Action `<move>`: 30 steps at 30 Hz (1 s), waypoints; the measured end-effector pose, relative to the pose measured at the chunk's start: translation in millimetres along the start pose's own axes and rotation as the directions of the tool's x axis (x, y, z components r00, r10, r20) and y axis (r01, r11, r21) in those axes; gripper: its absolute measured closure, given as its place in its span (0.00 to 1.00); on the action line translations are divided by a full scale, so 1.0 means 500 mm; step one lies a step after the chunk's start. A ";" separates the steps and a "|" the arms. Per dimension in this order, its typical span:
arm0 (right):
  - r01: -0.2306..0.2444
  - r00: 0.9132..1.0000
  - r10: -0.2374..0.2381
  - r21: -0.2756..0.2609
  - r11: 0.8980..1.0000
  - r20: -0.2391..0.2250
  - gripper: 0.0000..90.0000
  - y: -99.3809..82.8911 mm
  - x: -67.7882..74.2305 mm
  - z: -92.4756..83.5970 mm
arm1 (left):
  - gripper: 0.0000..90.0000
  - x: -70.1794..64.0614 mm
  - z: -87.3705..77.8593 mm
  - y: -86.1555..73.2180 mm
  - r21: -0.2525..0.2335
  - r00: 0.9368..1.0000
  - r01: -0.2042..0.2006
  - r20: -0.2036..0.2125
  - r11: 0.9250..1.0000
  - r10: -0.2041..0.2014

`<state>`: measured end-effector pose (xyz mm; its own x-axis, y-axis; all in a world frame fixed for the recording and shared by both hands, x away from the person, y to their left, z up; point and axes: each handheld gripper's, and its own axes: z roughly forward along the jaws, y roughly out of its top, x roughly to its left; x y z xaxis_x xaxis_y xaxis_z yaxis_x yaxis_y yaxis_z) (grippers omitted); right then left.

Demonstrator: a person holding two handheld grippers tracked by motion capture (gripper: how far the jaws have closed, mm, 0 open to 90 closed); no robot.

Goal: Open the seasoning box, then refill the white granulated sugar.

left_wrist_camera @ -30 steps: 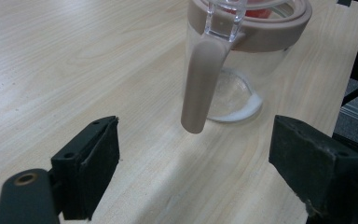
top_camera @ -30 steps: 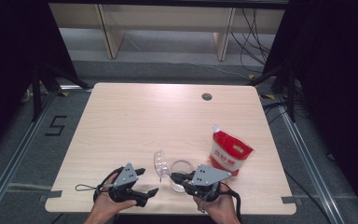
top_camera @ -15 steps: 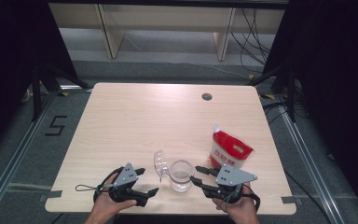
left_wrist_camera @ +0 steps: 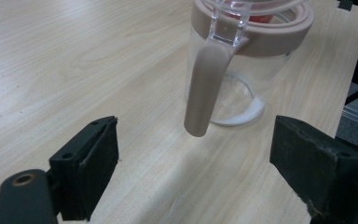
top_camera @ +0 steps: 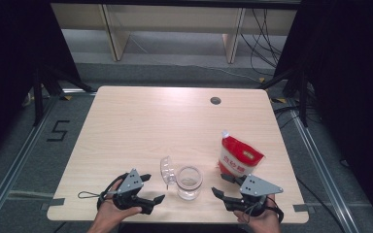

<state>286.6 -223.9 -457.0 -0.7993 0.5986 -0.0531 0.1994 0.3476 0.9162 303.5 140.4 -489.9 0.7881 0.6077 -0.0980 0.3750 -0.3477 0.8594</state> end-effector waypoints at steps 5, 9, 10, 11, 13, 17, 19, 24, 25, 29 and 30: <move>-0.042 0.999 0.042 0.008 0.999 0.005 0.45 -0.017 -0.005 -0.012 | 0.17 -0.001 -0.001 0.000 0.001 1.000 -0.002 0.002 1.000 0.002; -0.051 0.998 0.050 0.022 0.998 0.037 0.44 -0.026 -0.010 -0.025 | 0.17 0.000 -0.002 0.000 0.012 1.000 -0.011 0.000 1.000 0.011; -0.051 0.998 0.050 0.022 0.998 0.037 0.44 -0.026 -0.010 -0.025 | 0.17 0.000 -0.002 0.000 0.012 1.000 -0.011 0.000 1.000 0.011; -0.067 0.996 0.065 0.021 0.998 0.054 0.43 -0.033 -0.014 -0.033 | 0.17 0.000 -0.001 0.001 0.005 1.000 -0.004 0.000 1.000 0.004; -0.068 0.996 0.066 0.022 0.997 0.054 0.42 -0.037 -0.018 -0.038 | 0.17 -0.001 0.000 0.001 -0.001 1.000 -0.004 0.003 1.000 0.004; -0.139 0.987 0.136 0.026 0.990 0.084 0.37 -0.045 -0.017 -0.055 | 0.17 -0.002 0.001 0.000 0.019 1.000 -0.014 -0.002 1.000 0.014; -0.113 0.991 0.111 0.018 0.993 0.081 0.38 -0.048 -0.023 -0.061 | 0.17 -0.004 0.002 -0.001 0.012 1.000 -0.005 0.005 1.000 0.005; -0.124 0.983 0.120 0.016 0.992 0.141 0.33 -0.060 -0.034 -0.081 | 0.17 -0.001 -0.001 0.000 0.017 1.000 -0.012 -0.001 1.000 0.012; -0.124 0.983 0.120 0.016 0.992 0.141 0.33 -0.060 -0.034 -0.081 | 0.17 -0.001 -0.001 0.000 0.017 1.000 -0.012 -0.001 1.000 0.012; -0.174 0.976 0.170 0.019 0.985 0.136 0.31 -0.068 -0.042 -0.094 | 0.17 -0.003 0.001 -0.001 0.020 1.000 -0.016 0.006 1.000 0.016; -0.171 0.973 0.166 0.021 0.985 0.161 0.29 -0.069 -0.044 -0.097 | 0.17 -0.003 0.001 -0.001 0.023 1.000 -0.019 0.006 1.000 0.019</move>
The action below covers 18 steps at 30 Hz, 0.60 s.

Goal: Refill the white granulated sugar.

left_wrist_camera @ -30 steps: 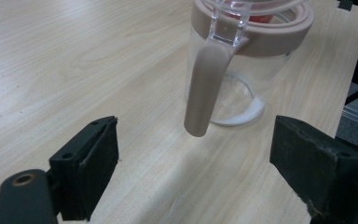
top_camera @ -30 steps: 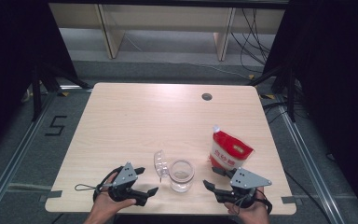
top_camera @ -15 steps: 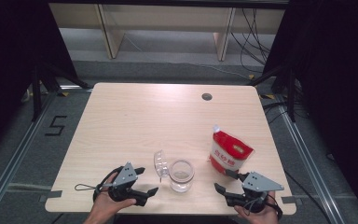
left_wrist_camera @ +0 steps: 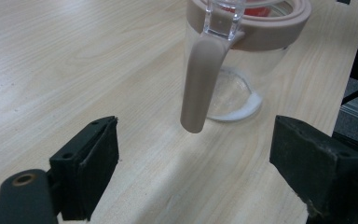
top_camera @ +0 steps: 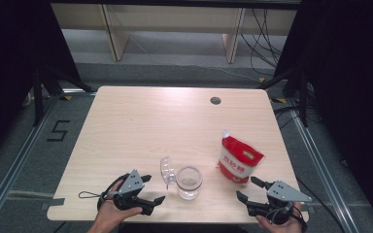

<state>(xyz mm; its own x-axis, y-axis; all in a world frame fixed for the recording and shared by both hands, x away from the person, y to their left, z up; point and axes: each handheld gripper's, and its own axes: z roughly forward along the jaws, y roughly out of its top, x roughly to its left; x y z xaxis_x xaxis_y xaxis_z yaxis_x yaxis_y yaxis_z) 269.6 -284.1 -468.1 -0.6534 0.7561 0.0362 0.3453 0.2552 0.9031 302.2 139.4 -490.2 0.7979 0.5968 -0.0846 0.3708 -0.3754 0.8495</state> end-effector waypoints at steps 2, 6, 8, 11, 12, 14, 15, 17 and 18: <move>-0.032 0.999 0.032 0.007 0.999 0.030 0.26 -0.002 -0.001 -0.002 | 0.17 -0.001 0.000 0.000 -0.004 1.000 0.005 -0.004 1.000 -0.005; -0.035 0.998 0.034 0.008 0.999 0.052 0.21 -0.004 -0.021 -0.007 | 0.17 0.001 0.000 0.000 -0.004 1.000 0.003 -0.004 1.000 -0.003; -0.020 0.999 0.019 0.009 1.000 0.050 0.21 -0.005 -0.032 -0.005 | 0.17 0.000 0.001 0.000 -0.005 1.000 0.005 0.000 1.000 -0.005; -0.021 0.998 0.021 0.001 1.000 0.066 0.19 -0.008 -0.050 0.000 | 0.17 -0.003 0.002 -0.002 -0.009 1.000 0.002 0.007 1.000 -0.002; -0.026 0.998 0.026 0.003 1.000 0.065 0.18 -0.009 -0.055 0.002 | 0.17 -0.003 0.002 -0.002 -0.004 1.000 -0.005 0.009 1.000 0.005; -0.033 0.998 0.033 -0.004 0.999 0.057 0.18 -0.009 -0.061 0.006 | 0.17 -0.004 0.002 -0.004 0.000 1.000 0.000 0.007 1.000 0.000; -0.020 0.998 0.020 0.001 1.000 0.056 0.18 -0.007 -0.061 0.008 | 0.17 -0.004 0.000 -0.004 0.005 1.000 -0.004 0.002 1.000 0.004; -0.027 0.998 0.026 0.009 1.000 0.064 0.18 -0.004 -0.056 0.011 | 0.17 -0.003 0.000 -0.005 0.000 1.000 -0.005 0.003 1.000 0.005; -0.027 0.998 0.026 0.009 1.000 0.063 0.18 -0.003 -0.056 0.014 | 0.17 -0.004 0.000 -0.005 -0.005 1.000 0.004 0.001 1.000 -0.004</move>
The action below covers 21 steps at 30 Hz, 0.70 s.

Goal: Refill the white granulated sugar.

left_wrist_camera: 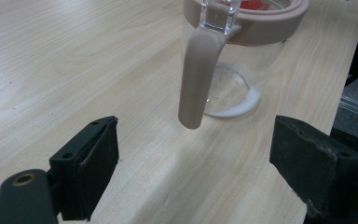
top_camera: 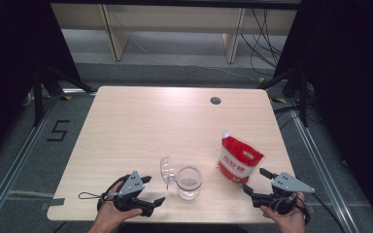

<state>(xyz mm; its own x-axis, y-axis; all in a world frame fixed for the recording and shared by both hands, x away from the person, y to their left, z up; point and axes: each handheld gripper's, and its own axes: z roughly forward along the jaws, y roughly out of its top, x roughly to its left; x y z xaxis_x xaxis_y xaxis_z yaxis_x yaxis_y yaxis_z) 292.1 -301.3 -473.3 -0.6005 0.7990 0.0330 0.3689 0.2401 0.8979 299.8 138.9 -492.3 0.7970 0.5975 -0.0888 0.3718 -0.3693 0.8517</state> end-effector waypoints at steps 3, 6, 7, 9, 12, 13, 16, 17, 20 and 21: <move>0.041 0.999 -0.041 -0.023 0.999 0.001 0.18 0.003 -0.007 0.010 | 0.17 0.002 -0.002 -0.001 0.007 1.000 -0.002 -0.003 1.000 0.002; 0.023 1.000 -0.023 -0.026 0.999 -0.004 0.18 0.006 -0.011 0.020 | 0.17 0.003 -0.001 -0.003 0.000 1.000 -0.005 -0.010 1.000 0.005; 0.016 1.000 -0.016 -0.024 1.000 -0.013 0.18 0.006 -0.010 0.022 | 0.17 0.002 -0.002 -0.002 0.004 1.000 -0.004 -0.006 1.000 0.004; 0.037 0.999 -0.037 -0.036 0.999 -0.021 0.18 0.008 -0.014 0.027 | 0.17 0.003 -0.002 -0.003 0.010 1.000 -0.005 -0.014 1.000 0.005; 0.029 0.999 -0.030 -0.043 0.999 -0.022 0.19 0.009 -0.018 0.039 | 0.17 0.002 -0.001 -0.004 0.017 1.000 -0.002 -0.012 1.000 0.002; 0.027 0.999 -0.028 -0.052 0.998 -0.030 0.19 0.008 -0.020 0.042 | 0.17 0.002 -0.001 -0.005 0.016 1.000 -0.001 -0.013 1.000 0.001; -0.015 0.999 0.013 -0.059 0.998 -0.041 0.19 0.006 -0.021 0.049 | 0.17 0.002 -0.001 -0.005 0.014 1.000 -0.002 -0.017 1.000 0.002; 0.013 0.999 -0.016 -0.070 0.997 -0.042 0.19 0.006 -0.027 0.053 | 0.17 0.003 -0.002 -0.004 0.014 1.000 -0.011 -0.015 1.000 0.012; 0.041 0.998 -0.045 -0.080 0.996 -0.044 0.19 0.005 -0.030 0.059 | 0.17 0.004 0.000 -0.004 0.012 1.000 -0.014 -0.014 1.000 0.014; 0.032 0.998 -0.035 -0.082 0.996 -0.046 0.18 0.003 -0.033 0.064 | 0.17 0.005 -0.001 -0.004 0.018 1.000 -0.021 -0.014 1.000 0.021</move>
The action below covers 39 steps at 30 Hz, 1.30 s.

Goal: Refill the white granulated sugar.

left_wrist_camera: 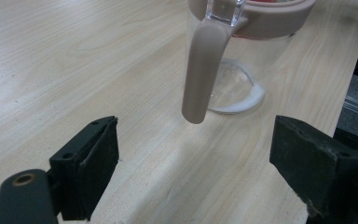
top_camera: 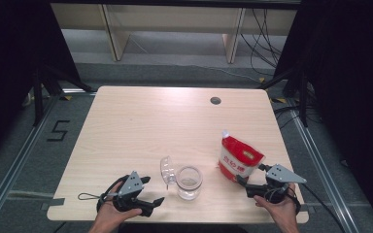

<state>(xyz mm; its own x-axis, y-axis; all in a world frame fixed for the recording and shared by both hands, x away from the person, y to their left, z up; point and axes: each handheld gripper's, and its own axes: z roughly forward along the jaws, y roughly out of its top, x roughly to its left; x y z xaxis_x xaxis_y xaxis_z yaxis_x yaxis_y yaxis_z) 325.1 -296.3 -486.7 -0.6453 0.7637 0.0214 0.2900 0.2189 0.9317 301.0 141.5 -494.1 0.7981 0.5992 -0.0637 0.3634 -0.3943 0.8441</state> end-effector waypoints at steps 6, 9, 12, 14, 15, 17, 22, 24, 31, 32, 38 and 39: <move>-0.015 1.000 0.015 0.000 1.000 -0.015 0.21 -0.002 0.007 0.018 | 0.17 -0.003 0.001 -0.001 0.000 1.000 0.020 -0.003 1.000 -0.020; 0.034 0.999 -0.034 0.002 0.999 -0.010 0.22 -0.001 0.004 0.028 | 0.17 -0.005 0.002 -0.002 -0.006 1.000 0.030 0.005 1.000 -0.030; 0.032 0.999 -0.032 -0.001 0.999 -0.020 0.24 -0.002 0.006 0.035 | 0.17 -0.003 0.001 -0.002 0.003 1.000 0.020 0.003 1.000 -0.020; 0.033 0.999 -0.033 -0.003 0.999 -0.024 0.25 -0.002 0.007 0.039 | 0.17 -0.002 0.001 -0.002 0.004 1.000 0.017 0.003 1.000 -0.017; 0.051 0.998 -0.051 -0.013 0.999 -0.025 0.25 -0.002 0.004 0.041 | 0.17 -0.003 0.001 -0.002 0.004 1.000 0.023 0.004 1.000 -0.023; 0.060 0.998 -0.061 -0.012 0.998 -0.036 0.28 -0.002 0.002 0.042 | 0.17 -0.004 0.001 -0.002 0.005 1.000 0.020 0.005 1.000 -0.020; 0.054 0.998 -0.055 -0.007 0.998 -0.027 0.31 -0.002 0.002 0.051 | 0.17 -0.003 0.001 -0.002 0.005 1.000 0.015 0.006 1.000 -0.016; 0.045 0.999 -0.046 -0.020 0.999 -0.029 0.33 -0.003 0.001 0.053 | 0.17 -0.004 0.002 -0.002 0.005 1.000 0.022 0.006 1.000 -0.022; 0.024 0.999 -0.025 -0.040 0.999 -0.029 0.47 -0.002 0.001 0.048 | 0.17 -0.005 0.003 -0.002 0.002 1.000 0.015 0.005 1.000 -0.015; 0.019 0.999 -0.020 -0.053 0.998 -0.030 0.47 -0.002 0.003 0.051 | 0.17 -0.004 0.002 -0.002 0.004 1.000 0.014 0.007 1.000 -0.014; -0.033 0.999 0.034 -0.030 0.999 0.021 0.49 -0.001 0.019 0.047 | 0.17 -0.005 0.003 -0.002 0.003 1.000 0.016 0.004 1.000 -0.016; -0.044 0.999 0.045 -0.032 0.999 0.028 0.49 -0.002 0.024 0.047 | 0.17 -0.005 0.003 -0.002 0.004 1.000 0.015 0.003 1.000 -0.015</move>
<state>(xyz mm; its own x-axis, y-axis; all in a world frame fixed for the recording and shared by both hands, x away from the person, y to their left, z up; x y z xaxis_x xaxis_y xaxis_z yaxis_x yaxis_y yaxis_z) 333.7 -272.9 -495.8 -0.6114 0.7896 0.0527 0.2952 0.1658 0.9409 299.3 139.4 -495.4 0.7942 0.6026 -0.0779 0.3773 -0.3886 0.8406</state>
